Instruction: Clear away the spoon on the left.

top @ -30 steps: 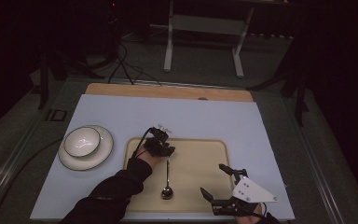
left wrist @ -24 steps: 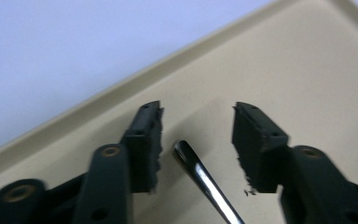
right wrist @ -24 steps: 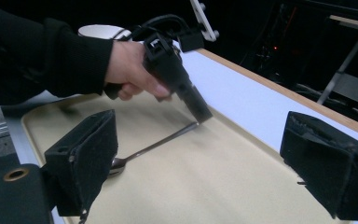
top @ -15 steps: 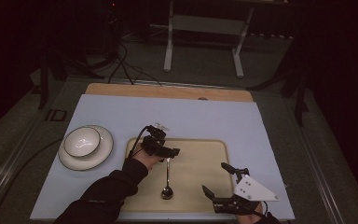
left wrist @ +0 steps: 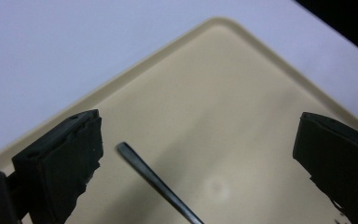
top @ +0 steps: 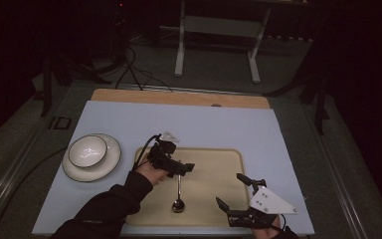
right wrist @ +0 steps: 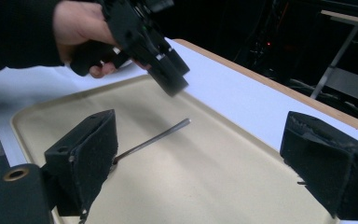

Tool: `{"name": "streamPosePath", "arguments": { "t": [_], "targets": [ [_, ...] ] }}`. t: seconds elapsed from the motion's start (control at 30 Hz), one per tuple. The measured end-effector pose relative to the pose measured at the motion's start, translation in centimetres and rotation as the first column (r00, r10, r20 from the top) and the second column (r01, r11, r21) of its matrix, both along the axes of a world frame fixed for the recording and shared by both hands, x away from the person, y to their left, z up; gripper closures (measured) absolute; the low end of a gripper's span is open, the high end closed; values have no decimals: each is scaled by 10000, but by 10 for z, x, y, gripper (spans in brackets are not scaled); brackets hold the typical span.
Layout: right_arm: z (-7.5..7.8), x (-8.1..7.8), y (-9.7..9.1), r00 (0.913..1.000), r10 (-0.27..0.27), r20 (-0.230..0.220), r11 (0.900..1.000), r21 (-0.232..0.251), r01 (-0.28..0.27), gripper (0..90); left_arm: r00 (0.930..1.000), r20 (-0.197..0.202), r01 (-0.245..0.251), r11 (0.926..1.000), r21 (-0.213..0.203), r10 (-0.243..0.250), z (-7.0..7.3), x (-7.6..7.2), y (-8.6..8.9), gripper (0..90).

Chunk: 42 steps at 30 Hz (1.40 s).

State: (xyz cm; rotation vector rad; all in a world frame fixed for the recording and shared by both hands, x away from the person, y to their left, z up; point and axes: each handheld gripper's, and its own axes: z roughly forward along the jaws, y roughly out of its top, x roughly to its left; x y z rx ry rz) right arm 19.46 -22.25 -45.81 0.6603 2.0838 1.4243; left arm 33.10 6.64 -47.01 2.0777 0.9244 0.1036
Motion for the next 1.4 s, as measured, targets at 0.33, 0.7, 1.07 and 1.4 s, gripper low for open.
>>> {"name": "streamPosePath", "arguments": {
  "t": [0.33,0.7,1.07,1.4],
  "targets": [
    [0,0,1,10000,-79,33,9999,-66,79,129,9982,478,361,9993,-46,-358,20,-25,15,23],
    [0,-2,1,10000,100,-3,9999,54,-100,121,9903,1190,760,9964,-367,-711,39,-52,32,23],
    [1,-1,0,9999,118,-49,9997,226,-117,117,9691,2113,1485,9849,-887,-1271,46,-75,52,23],
    [0,0,1,9996,239,-177,9996,152,-236,113,9659,2479,1057,9876,-1159,-743,49,-90,78,22]
  ]
}}
